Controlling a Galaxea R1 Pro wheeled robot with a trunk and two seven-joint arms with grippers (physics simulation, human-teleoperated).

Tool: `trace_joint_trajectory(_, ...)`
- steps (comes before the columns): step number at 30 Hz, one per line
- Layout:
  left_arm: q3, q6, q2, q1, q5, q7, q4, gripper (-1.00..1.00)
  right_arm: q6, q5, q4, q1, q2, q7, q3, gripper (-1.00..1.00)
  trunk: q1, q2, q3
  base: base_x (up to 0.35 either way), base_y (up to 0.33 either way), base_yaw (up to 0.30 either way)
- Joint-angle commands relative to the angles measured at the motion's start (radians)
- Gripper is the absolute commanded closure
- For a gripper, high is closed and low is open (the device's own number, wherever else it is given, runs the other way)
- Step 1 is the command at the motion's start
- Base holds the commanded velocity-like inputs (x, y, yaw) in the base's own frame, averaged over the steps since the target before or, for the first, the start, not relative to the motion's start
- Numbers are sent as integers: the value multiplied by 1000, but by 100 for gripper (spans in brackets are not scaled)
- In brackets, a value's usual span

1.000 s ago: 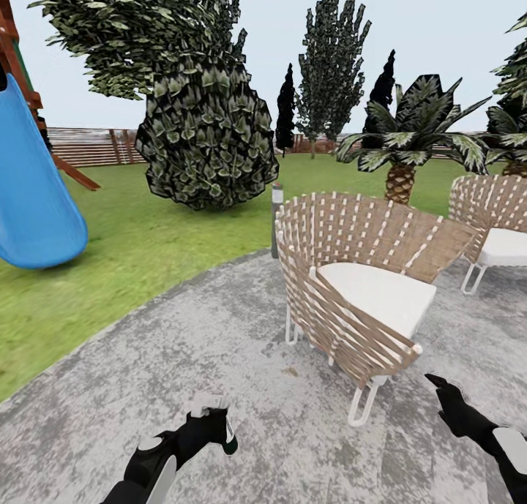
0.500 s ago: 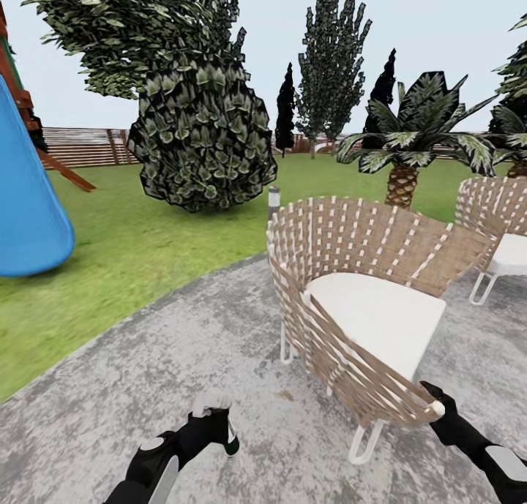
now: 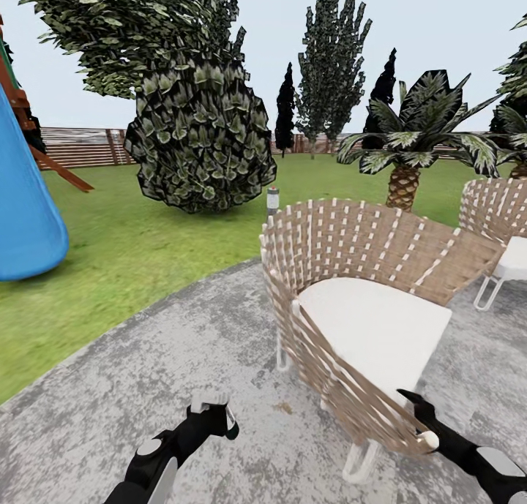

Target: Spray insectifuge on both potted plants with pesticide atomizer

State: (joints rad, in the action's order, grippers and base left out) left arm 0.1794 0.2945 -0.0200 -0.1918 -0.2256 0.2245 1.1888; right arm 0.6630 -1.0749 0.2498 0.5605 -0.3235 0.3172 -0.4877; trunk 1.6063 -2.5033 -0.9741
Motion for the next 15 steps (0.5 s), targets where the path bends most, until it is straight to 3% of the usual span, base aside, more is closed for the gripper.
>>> trace_joint_trajectory(1, -1, 0, 0, 0, 1, 1, 0, 100, 4, 3, -1, 7, 1, 1, 4, -100, 0, 0, 0, 0, 0, 0)
trace_joint_trajectory(3, -1, 1, 0, 0, 2, 2, 0, 100, 11, 5, 0, 15, 1, 1, 23, -100, 0, 0, 0, 0, 0, 0)
trace_joint_trajectory(9, -2, 3, 2, 0, 2, 2, 0, 100, 22, 6, 1, 54, 8, 5, 176, -100, 0, 0, 0, 0, 0, 0)
trace_joint_trajectory(13, -5, 14, 2, 0, 0, 3, 0, 100, 23, 6, 0, 60, 15, 5, 196, -100, 0, 0, 0, 16, 2, 0)
trace_joint_trajectory(15, -7, 53, 2, 0, 2, 3, 1, 100, 22, 6, -1, 61, 18, 5, 198, -100, 0, 0, 0, 191, 93, 0)
